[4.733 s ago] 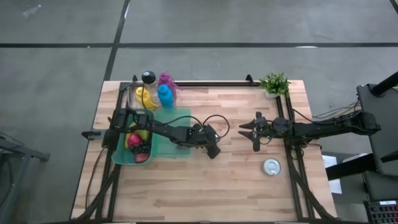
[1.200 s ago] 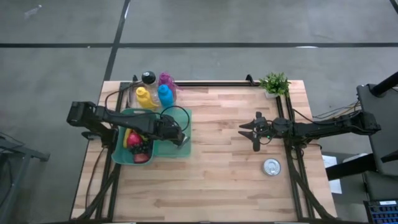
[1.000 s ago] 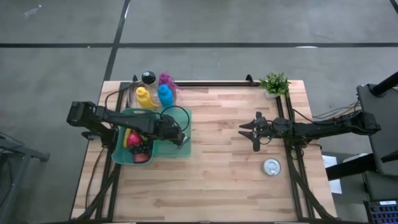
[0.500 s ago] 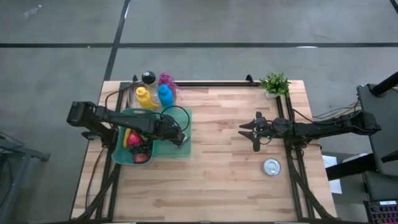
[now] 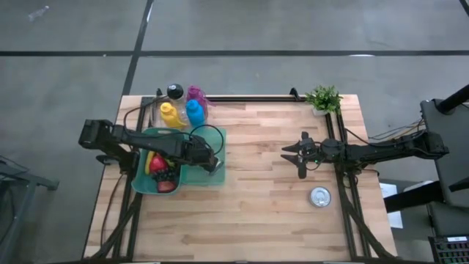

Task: Pick & Place Food Item
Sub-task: Put the green tuna can into the light green bin

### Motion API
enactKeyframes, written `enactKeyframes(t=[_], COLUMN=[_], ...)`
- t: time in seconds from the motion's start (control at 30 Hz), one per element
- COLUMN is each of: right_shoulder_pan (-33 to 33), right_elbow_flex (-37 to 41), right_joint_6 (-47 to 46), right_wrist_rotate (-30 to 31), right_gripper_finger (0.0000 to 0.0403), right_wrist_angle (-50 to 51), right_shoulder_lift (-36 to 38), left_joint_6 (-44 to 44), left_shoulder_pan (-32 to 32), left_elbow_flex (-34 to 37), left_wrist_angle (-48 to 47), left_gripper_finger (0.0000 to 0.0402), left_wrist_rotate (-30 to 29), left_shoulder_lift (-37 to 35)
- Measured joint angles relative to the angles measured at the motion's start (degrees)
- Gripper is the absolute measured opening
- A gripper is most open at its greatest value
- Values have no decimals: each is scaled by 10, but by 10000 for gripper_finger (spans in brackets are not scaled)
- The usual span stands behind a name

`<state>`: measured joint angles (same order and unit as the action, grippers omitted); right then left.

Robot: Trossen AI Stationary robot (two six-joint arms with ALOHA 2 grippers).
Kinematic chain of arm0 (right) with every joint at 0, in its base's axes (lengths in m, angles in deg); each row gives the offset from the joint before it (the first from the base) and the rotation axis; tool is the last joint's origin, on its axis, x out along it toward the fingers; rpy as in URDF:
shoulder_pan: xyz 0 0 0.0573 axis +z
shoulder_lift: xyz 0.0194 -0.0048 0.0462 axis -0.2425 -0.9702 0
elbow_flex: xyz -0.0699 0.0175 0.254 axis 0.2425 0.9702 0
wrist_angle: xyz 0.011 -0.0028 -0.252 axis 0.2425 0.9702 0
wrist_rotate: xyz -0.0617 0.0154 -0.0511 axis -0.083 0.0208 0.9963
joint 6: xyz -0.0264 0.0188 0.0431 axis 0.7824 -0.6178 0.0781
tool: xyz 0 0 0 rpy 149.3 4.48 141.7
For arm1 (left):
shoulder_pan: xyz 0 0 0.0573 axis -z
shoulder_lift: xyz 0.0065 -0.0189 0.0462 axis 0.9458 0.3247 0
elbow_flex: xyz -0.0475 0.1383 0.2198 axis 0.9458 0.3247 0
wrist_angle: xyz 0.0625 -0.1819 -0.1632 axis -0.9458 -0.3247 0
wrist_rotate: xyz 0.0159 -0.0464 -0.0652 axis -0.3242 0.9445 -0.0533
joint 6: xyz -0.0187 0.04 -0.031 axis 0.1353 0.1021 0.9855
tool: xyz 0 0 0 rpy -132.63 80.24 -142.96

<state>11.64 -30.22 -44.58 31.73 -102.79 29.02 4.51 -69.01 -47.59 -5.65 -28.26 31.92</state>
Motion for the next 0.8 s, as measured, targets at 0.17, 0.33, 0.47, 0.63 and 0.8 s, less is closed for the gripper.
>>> enactKeyframes(t=[0.17, 0.33, 0.47, 0.63, 0.8], right_shoulder_pan=[0, 0, 0, 0, 0], right_elbow_flex=[0, 0, 0, 0, 0], right_joint_6=[0, 0, 0, 0, 0], right_wrist_rotate=[0, 0, 0, 0, 0], right_gripper_finger=[147, 147, 147, 147, 147], right_wrist_angle=[0, 0, 0, 0, 0], right_shoulder_lift=[0, 0, 0, 0, 0], left_joint_6=[0, -5, -7, -11, -18], left_shoulder_pan=[0, 0, 0, 0, 0], left_elbow_flex=[0, 0, -1, 0, 0], left_wrist_angle=[5, 12, 15, 18, 19], left_gripper_finger=[155, 193, 228, 258, 265], left_wrist_rotate=[2, 5, 6, 6, 5], left_shoulder_lift=[-1, -2, -4, -14, -19])
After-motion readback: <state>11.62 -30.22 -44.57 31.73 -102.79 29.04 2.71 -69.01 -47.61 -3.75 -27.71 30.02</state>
